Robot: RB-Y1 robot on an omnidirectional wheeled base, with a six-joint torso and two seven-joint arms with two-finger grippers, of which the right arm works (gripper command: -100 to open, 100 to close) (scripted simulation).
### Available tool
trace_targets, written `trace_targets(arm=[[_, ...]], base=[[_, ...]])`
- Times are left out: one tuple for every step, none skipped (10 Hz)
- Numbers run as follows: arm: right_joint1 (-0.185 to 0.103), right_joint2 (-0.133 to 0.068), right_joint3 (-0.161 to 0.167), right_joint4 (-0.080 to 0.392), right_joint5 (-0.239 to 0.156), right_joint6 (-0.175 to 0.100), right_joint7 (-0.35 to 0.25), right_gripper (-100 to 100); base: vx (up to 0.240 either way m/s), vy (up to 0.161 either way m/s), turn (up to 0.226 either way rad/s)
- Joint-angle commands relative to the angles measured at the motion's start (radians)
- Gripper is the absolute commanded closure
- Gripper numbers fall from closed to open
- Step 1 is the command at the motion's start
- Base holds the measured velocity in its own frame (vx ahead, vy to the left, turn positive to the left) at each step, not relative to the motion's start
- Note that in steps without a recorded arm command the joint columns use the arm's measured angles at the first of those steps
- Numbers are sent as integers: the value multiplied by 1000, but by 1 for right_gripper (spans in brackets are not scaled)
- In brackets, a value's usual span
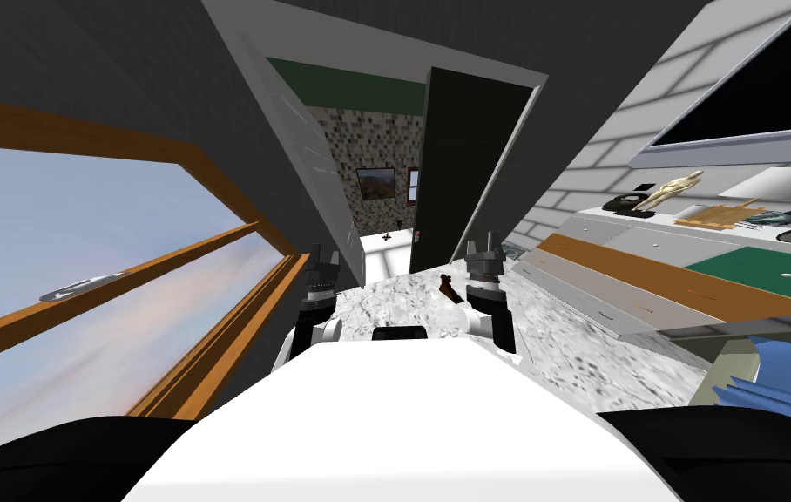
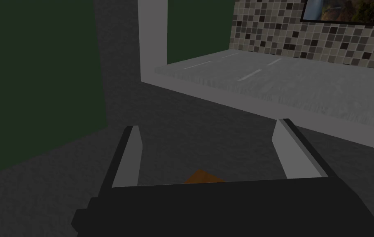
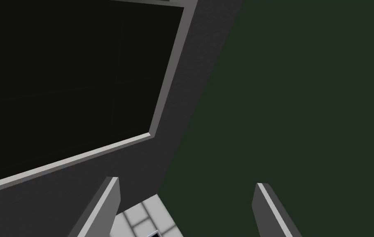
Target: Push the door open
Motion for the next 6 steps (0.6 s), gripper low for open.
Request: trace_targets(arm=[[-5, -8, 3, 29, 1, -8, 1, -100], [-9, -13, 6, 50, 1, -13, 2, -100], [-13, -19, 8, 74, 2, -20, 3, -100], [-16, -22, 10, 90, 2, -24, 4, -100], [-21, -28, 14, 120, 3, -32, 5, -100], [-24, -31, 16, 137, 3, -36, 6, -100]], base=[[93, -16, 31], [176, -34, 56], [184, -66, 53], [150, -59, 40], [141, -49, 49], [131, -44, 42]])
